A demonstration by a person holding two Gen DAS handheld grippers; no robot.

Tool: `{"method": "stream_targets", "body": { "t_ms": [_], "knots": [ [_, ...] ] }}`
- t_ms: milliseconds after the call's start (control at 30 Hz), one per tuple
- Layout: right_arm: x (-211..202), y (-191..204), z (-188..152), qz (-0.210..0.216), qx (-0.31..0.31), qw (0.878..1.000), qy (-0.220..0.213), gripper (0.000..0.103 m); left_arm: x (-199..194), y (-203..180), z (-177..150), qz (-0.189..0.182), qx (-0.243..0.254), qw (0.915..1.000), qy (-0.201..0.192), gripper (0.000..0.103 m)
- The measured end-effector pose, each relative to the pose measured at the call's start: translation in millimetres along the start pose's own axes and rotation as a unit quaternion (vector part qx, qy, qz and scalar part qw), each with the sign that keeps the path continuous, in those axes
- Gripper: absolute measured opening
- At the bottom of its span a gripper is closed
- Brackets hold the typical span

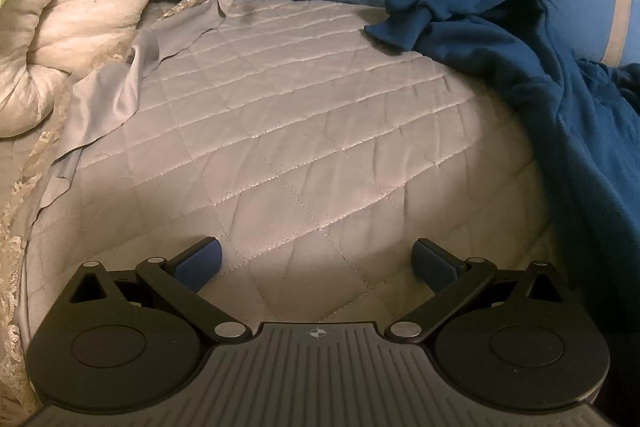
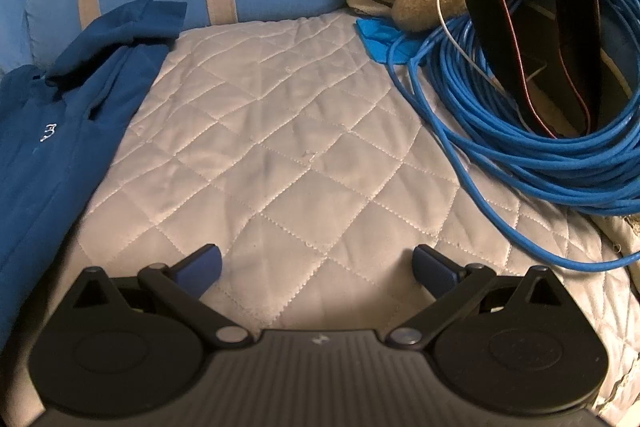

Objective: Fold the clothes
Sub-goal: 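Move both tools toward the crumpled dark blue sweatshirt on the bed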

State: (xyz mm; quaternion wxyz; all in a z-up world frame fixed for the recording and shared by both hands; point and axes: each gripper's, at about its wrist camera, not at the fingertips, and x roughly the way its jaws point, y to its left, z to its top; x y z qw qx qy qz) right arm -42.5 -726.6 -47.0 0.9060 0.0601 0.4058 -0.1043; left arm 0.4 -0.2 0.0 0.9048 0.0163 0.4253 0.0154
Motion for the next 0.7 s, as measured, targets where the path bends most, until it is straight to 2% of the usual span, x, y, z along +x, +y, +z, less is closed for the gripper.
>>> {"method": "stream_targets", "body": {
  "t_ms": [300, 533, 600, 700],
  "knots": [
    [-2.1, 3.7, -2.3, -0.015, 0.001, 1.0, -0.019, 0.103, 4.2, -3.8, 5.3, 0.029, -0.012, 0.9995, -0.009, 0.103],
    [-1.2, 4.2, -7.9, -0.022, 0.011, 0.999, -0.032, 0.103, 4.9, -5.8, 7.2, 0.033, -0.017, 0.9992, -0.015, 0.103],
    [-6.0, 4.0, -7.7, -0.021, 0.007, 0.999, -0.031, 0.103, -4.0, -3.5, 8.3, 0.045, -0.018, 0.9987, -0.015, 0.103],
    [-18.2, 2.1, -10.6, -0.011, 0.009, 0.999, -0.033, 0.103, -34.5, 2.9, 10.2, 0.052, -0.005, 0.9977, -0.044, 0.103]
  ]
}}
